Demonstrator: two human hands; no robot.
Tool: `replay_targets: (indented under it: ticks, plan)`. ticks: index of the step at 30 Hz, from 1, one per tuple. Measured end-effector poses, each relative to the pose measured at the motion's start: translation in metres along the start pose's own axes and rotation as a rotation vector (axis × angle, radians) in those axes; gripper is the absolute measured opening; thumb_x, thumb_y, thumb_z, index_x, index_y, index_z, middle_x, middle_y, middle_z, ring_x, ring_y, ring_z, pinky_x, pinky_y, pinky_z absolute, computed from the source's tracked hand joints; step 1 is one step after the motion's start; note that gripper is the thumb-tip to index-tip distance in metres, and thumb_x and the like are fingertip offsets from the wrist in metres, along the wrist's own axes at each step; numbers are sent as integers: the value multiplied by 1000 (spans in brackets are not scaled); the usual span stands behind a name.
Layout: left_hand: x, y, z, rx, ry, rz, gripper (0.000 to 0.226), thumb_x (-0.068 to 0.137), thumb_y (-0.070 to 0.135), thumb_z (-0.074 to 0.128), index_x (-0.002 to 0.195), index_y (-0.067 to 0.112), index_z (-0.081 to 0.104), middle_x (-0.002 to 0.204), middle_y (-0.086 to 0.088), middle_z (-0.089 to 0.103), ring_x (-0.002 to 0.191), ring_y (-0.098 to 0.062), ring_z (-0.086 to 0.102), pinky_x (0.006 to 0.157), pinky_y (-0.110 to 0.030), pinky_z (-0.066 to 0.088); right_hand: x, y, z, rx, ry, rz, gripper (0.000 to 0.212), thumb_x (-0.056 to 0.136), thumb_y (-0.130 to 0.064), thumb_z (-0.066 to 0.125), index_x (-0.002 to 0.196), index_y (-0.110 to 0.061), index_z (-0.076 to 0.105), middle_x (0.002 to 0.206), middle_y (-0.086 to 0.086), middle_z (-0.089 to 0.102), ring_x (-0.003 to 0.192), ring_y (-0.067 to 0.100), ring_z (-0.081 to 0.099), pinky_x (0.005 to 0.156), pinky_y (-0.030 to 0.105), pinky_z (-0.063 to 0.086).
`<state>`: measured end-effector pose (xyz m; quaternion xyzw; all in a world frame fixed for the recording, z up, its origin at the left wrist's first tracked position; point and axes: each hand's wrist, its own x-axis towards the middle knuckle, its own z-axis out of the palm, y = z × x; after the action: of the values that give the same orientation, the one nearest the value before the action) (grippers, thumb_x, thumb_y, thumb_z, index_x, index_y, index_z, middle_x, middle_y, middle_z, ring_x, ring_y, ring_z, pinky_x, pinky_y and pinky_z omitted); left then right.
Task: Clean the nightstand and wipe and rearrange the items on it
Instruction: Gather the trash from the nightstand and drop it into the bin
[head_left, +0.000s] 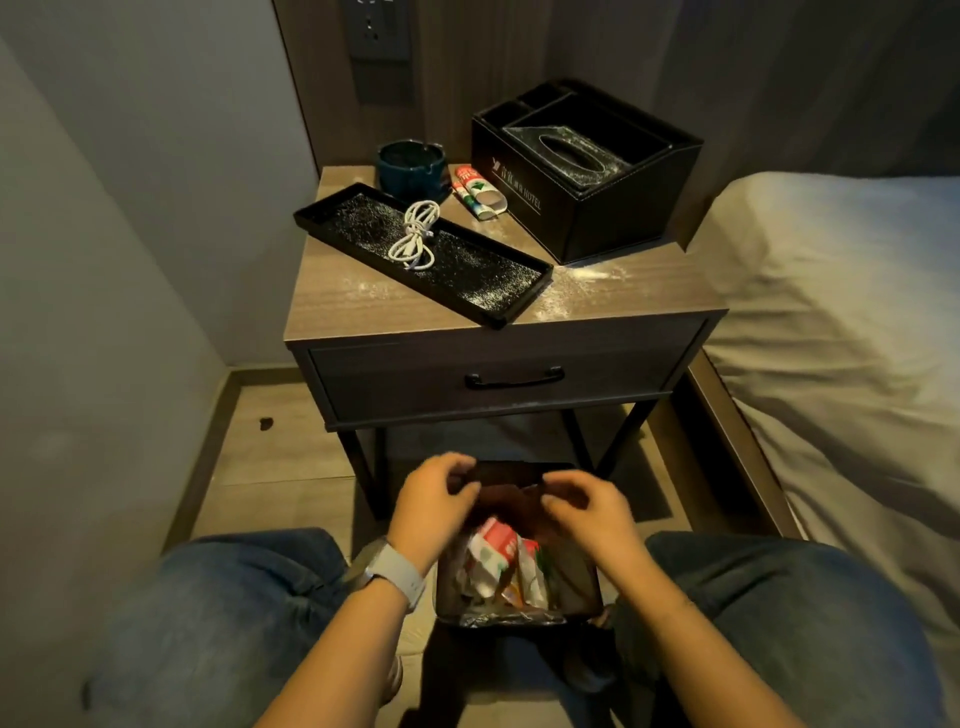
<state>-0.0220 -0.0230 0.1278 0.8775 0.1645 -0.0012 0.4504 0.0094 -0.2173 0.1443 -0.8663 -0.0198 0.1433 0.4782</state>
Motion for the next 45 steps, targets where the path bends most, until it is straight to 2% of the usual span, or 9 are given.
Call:
replay_targets:
  ticks: [5,11,16,24,29,34,38,41,45]
  plan:
    - [11,65,-93,-75,311,293,25,86,15,65,110,21,66,105,10,63,95,0,60,85,-18,46,13,-113,-43,110,-15,-334,23,85,-12,69,106,-20,70,98,-10,70,87,-3,65,76,12,50]
    - [90,73,-176,-79,585,156,26,90,16,51,114,21,61,115,2,57,107,-16,56,91,-39,52,84,-212,-53,-58,72,-547,22,86,-15,66,107,-20,69,95,-8,68,84,2,63,71,13,50]
    - [136,60,-181,-3,557,-117,34,93,12,45,126,9,52,132,-16,47,118,-34,49,97,-43,42,172,-244,-37,-328,191,-560,29,86,-19,63,114,-13,68,110,4,67,91,14,63,83,31,52]
    - [148,48,-168,50,705,-114,32,95,11,43,124,9,56,125,-12,53,106,-29,56,86,-36,45,284,-272,-6,-864,225,-474,35,89,-25,57,119,-7,55,116,16,53,103,35,55,77,38,45]
    - [149,48,-166,76,701,-130,37,94,12,42,130,10,51,130,-11,50,109,-29,55,89,-41,49,306,-268,7,-974,233,-396,14,89,-7,56,101,-5,63,103,16,65,94,34,61,66,34,43]
    - [149,48,-165,89,698,-131,39,94,13,41,132,11,52,131,-11,50,112,-30,55,89,-41,48,292,-264,-12,-720,377,-532,10,86,-9,57,81,-4,64,81,15,64,78,35,60,57,35,40]
    - [148,49,-165,100,699,-131,39,95,13,42,132,10,52,131,-12,50,111,-31,55,89,-41,48,237,-255,-43,-384,430,-637,15,88,-13,56,90,-11,71,78,0,67,70,11,58,56,27,45]
    - [145,54,-164,116,701,-130,38,94,12,42,131,9,53,131,-14,50,112,-32,55,90,-41,47,177,-240,-63,-70,312,-615,13,89,-16,62,97,-17,71,80,-12,66,74,3,64,57,18,51]
    - [138,61,-165,124,686,-145,38,95,11,41,130,7,53,131,-15,50,113,-32,53,90,-38,45,116,-208,-86,96,140,-489,13,89,-16,64,100,-17,69,91,-6,70,82,2,68,59,17,54]
